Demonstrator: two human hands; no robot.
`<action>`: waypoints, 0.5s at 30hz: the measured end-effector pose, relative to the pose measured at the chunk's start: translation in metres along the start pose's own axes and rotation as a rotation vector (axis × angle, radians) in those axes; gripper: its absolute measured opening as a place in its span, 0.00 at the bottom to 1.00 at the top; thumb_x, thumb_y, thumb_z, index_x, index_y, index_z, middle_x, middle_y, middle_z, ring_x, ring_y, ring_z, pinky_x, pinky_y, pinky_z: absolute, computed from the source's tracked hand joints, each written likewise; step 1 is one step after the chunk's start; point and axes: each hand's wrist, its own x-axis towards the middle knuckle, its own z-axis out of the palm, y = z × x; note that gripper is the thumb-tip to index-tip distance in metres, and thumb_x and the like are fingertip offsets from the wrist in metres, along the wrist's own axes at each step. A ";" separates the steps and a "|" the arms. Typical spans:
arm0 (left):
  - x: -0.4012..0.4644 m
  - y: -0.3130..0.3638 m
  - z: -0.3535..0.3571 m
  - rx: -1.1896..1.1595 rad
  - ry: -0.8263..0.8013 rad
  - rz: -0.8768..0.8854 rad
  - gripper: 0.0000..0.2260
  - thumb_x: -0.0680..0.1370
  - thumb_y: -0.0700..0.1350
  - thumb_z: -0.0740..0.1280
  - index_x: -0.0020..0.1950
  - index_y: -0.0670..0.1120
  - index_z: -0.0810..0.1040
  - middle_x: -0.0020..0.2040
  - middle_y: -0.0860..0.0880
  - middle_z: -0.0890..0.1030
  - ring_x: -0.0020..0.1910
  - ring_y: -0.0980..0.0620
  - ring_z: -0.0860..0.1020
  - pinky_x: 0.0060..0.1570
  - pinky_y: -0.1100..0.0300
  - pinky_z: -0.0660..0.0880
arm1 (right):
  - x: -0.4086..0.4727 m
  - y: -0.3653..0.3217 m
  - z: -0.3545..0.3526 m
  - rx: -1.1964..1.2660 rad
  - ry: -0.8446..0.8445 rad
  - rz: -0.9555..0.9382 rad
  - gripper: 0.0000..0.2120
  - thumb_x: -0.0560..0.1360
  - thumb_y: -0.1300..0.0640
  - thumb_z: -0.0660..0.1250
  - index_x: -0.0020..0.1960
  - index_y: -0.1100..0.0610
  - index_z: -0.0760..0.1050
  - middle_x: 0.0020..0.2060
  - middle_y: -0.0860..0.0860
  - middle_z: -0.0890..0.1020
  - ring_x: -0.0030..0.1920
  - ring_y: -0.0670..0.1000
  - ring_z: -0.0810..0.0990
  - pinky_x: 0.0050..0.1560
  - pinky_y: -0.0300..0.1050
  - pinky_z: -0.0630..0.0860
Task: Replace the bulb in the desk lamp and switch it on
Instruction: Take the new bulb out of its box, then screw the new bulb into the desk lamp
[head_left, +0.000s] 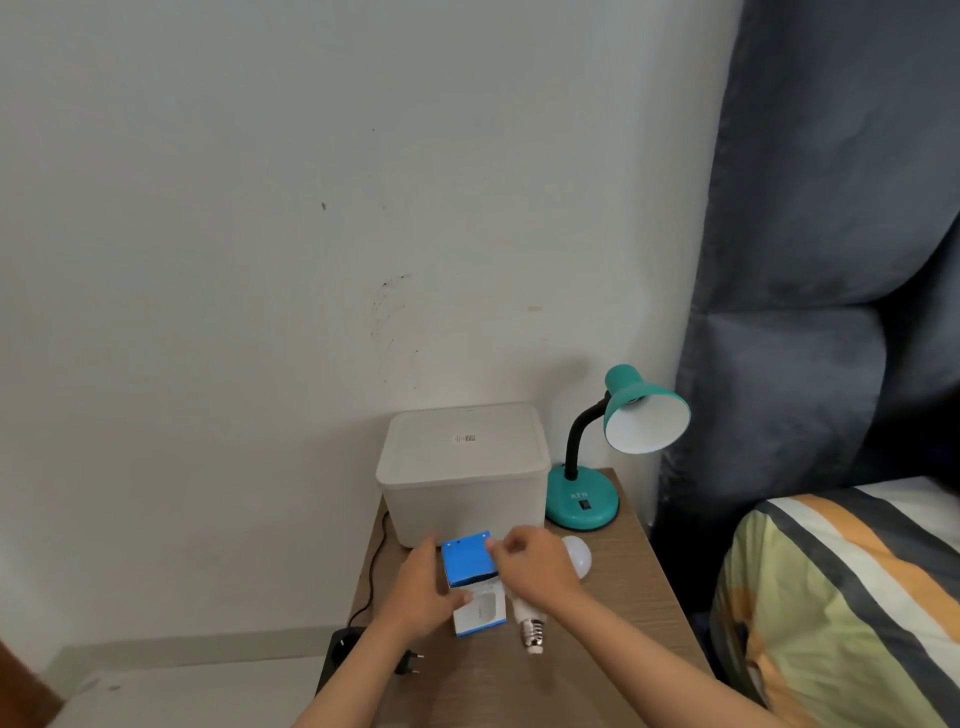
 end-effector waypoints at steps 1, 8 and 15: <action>-0.001 0.004 0.001 0.011 0.014 0.018 0.38 0.68 0.47 0.75 0.72 0.44 0.57 0.68 0.46 0.68 0.66 0.49 0.68 0.60 0.61 0.66 | 0.000 0.002 -0.007 0.155 0.020 0.097 0.12 0.73 0.46 0.66 0.40 0.55 0.76 0.37 0.51 0.80 0.39 0.48 0.78 0.44 0.45 0.76; 0.006 0.048 0.012 0.076 0.063 0.206 0.38 0.73 0.54 0.68 0.75 0.49 0.49 0.77 0.50 0.52 0.75 0.51 0.51 0.73 0.55 0.53 | 0.001 0.047 -0.088 1.200 -0.225 0.566 0.20 0.70 0.61 0.61 0.61 0.63 0.68 0.59 0.64 0.74 0.52 0.63 0.78 0.45 0.59 0.81; 0.033 0.118 0.042 0.028 0.077 0.399 0.33 0.74 0.53 0.67 0.74 0.52 0.54 0.76 0.52 0.56 0.74 0.54 0.55 0.69 0.63 0.52 | -0.004 0.072 -0.144 1.165 -0.009 0.357 0.18 0.77 0.57 0.62 0.66 0.57 0.64 0.58 0.63 0.75 0.53 0.64 0.81 0.41 0.52 0.83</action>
